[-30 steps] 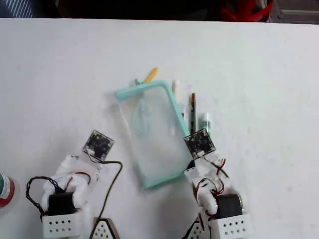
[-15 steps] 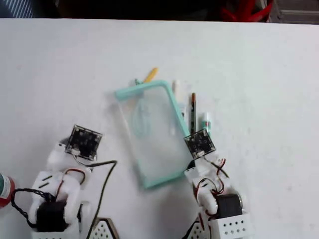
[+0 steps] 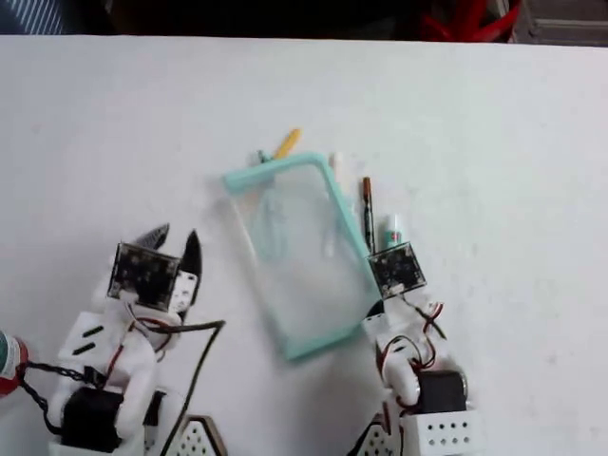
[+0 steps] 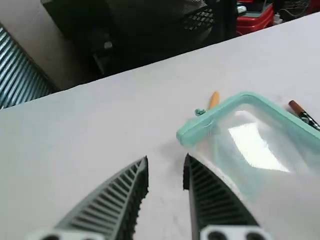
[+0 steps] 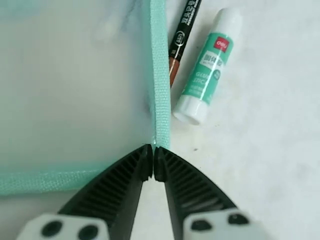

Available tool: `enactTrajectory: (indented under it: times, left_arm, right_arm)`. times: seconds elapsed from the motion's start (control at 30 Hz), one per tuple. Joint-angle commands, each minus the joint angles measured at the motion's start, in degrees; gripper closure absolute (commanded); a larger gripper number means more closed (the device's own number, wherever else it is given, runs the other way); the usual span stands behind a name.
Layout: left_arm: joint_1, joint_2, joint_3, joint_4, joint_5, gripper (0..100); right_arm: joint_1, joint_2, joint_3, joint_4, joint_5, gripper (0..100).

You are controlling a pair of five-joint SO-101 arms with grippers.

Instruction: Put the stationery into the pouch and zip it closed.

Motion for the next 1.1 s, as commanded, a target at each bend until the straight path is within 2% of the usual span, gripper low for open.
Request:
enactTrajectory:
  times: [0.0,0.2,0.37,0.5,0.6,0.7,0.83,0.97,1.07]
  left_arm:
    - [3.82,14.64,-10.99,-1.32,1.49,83]
    - [4.35,47.34,-33.41,1.41,4.13,83]
    - [4.09,68.62,-44.22,1.41,4.66,83]
    - [2.77,82.33,-50.37,-0.88,11.52,83]
    - [0.04,89.63,-55.47,-2.37,14.51,83]
    - [-0.31,94.02,-60.66,-0.97,14.51,82]
    - [-0.31,98.07,-66.55,1.58,14.68,75]
    - [-1.54,103.34,-72.18,1.14,15.47,75]
    - [-2.42,109.58,-76.75,-2.9,21.89,75]
  right_arm:
    - [2.42,-0.48,0.35,-1.27,0.62,97.7]
    - [2.86,-0.48,0.35,-0.92,0.62,97.7]
    - [2.86,-0.48,0.35,-0.66,0.62,97.9]
    - [2.86,-0.48,0.35,0.75,0.62,97.9]
    - [2.86,-0.48,0.35,0.75,0.62,97.8]
    - [2.86,-0.48,0.35,0.4,0.62,97.8]
    - [2.86,-0.48,0.35,-0.66,0.62,97.7]
    - [2.86,-0.48,0.35,-1.98,0.62,97.7]
    - [2.86,-0.48,0.35,-1.98,0.62,97.7]
